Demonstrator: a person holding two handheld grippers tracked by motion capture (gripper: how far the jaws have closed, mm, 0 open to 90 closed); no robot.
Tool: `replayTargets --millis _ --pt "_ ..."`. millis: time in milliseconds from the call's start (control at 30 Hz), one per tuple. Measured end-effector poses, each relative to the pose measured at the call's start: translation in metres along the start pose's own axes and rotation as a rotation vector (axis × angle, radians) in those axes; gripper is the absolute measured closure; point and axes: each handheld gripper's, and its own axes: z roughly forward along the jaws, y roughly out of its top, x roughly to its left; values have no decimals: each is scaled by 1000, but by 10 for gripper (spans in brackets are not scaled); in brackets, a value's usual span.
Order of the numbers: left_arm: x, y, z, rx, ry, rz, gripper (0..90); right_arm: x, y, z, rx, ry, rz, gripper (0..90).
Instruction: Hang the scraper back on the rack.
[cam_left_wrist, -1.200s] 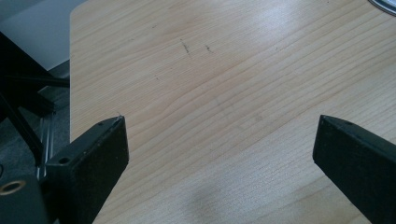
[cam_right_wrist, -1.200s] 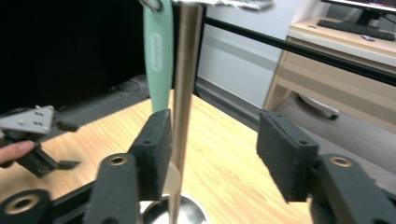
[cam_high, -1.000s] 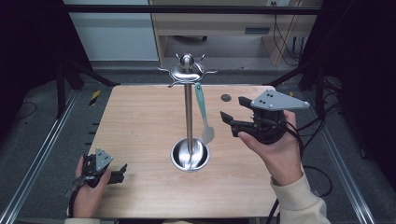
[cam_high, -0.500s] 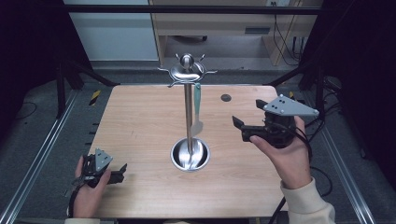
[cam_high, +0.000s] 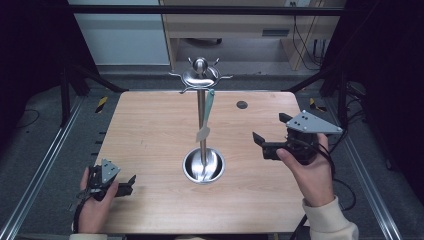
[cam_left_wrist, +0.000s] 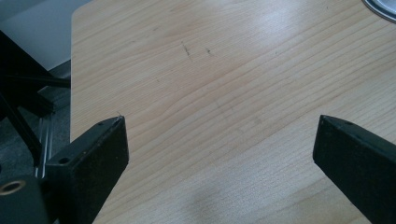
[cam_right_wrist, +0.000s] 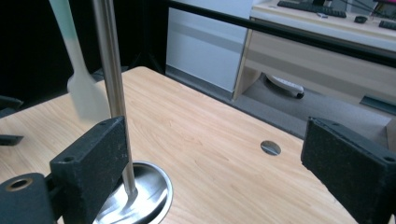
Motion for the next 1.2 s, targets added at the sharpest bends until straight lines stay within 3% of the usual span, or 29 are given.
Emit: replayTargets --millis 500,1200 --pt "-1 1 0 0 -2 7 32 -11 -36 14 71 -45 55 98" --pt "-1 0 0 2 -2 9 32 -7 -80 29 130 -38 87 108"
